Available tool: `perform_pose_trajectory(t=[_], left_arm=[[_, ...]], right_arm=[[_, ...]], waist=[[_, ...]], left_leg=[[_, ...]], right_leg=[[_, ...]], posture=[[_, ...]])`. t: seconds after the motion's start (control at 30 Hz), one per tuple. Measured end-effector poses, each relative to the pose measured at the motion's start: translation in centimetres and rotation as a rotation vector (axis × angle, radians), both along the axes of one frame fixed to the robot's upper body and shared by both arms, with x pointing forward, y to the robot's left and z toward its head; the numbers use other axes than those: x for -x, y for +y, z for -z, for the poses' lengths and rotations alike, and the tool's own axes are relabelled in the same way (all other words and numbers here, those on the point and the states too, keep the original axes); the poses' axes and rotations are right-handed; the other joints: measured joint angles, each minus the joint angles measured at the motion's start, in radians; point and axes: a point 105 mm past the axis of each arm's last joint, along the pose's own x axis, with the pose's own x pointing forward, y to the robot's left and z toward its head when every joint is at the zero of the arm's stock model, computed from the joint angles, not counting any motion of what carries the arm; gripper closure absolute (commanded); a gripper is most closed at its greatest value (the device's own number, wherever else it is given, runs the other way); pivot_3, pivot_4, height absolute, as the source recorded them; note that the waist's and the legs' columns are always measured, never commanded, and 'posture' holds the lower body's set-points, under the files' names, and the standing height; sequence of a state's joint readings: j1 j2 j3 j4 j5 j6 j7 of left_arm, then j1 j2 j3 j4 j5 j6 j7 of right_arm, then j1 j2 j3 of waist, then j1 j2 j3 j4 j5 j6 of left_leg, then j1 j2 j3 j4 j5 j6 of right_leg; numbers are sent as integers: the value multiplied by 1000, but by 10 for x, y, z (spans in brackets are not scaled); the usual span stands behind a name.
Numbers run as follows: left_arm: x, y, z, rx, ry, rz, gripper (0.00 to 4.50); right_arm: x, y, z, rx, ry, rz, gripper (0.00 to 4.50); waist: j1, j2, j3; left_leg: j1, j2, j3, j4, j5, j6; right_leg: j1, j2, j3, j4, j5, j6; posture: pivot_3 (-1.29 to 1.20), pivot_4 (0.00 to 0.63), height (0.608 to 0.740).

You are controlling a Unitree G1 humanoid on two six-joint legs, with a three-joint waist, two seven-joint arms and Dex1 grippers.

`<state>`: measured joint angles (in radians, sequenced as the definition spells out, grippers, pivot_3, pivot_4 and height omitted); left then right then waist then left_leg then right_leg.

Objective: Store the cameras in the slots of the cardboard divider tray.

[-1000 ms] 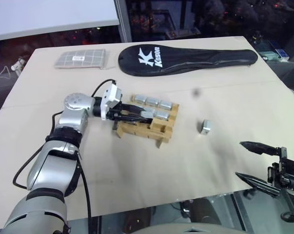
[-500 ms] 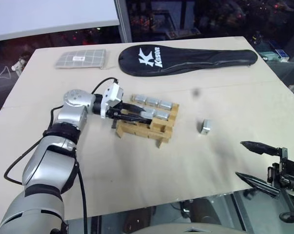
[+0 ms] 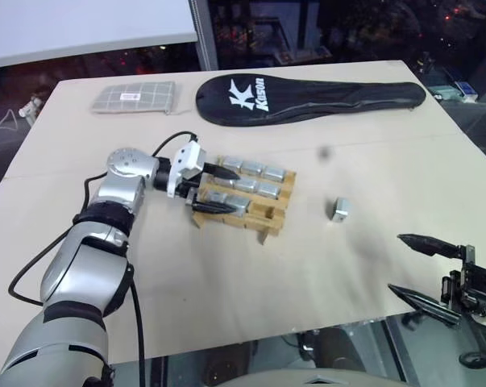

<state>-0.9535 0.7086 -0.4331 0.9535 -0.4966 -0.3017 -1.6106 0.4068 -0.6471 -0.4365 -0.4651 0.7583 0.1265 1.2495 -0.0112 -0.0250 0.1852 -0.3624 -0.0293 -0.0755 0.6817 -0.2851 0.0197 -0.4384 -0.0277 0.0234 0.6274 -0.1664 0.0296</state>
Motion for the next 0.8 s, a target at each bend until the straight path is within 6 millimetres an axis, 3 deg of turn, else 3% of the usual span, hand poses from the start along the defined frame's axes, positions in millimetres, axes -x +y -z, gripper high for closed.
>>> perform_pose_trajectory(t=[0.23, 0.37, 0.47, 0.6, 0.8], left_arm=[[5, 11, -23, 14, -30, -7, 281], [25, 33, -33, 58, 28, -45, 281], [39, 47, -35, 69, 76, -81, 281], [66, 68, -28, 56, 120, -135, 281], [98, 69, -32, 84, 155, -207, 281]], right_arm=[[-4, 5, 1, -9, -1, -17, 0], [-12, 11, -3, -24, -12, -3, 0], [-18, 26, -10, -31, -37, -31, 0], [-43, 55, -36, -55, -147, -58, 0], [-78, 106, -58, 11, -258, -109, 0]], waist=[[-2, 0, 0], [-11, 1, 0], [-8, 1, 0], [-15, 2, 0], [-4, 2, 1]], left_leg=[[0, 0, 0, 0, 0, 0], [1, 3, 0, 0, -1, 1], [1, 3, 1, 0, -1, 1], [2, 5, 0, 1, -1, 1], [-1, 4, 0, 0, -1, 1]], right_leg=[[0, 0, 0, 0, 0, 0], [-1, 1, 2, 1, 0, 0], [-1, 2, 1, 1, 0, 0], [-1, 2, 3, 1, 0, -1], [-2, 2, -1, 0, -1, -1]], posture=[[0, 150, 740], [0, 150, 740], [0, 150, 740], [0, 150, 740], [0, 150, 740]])
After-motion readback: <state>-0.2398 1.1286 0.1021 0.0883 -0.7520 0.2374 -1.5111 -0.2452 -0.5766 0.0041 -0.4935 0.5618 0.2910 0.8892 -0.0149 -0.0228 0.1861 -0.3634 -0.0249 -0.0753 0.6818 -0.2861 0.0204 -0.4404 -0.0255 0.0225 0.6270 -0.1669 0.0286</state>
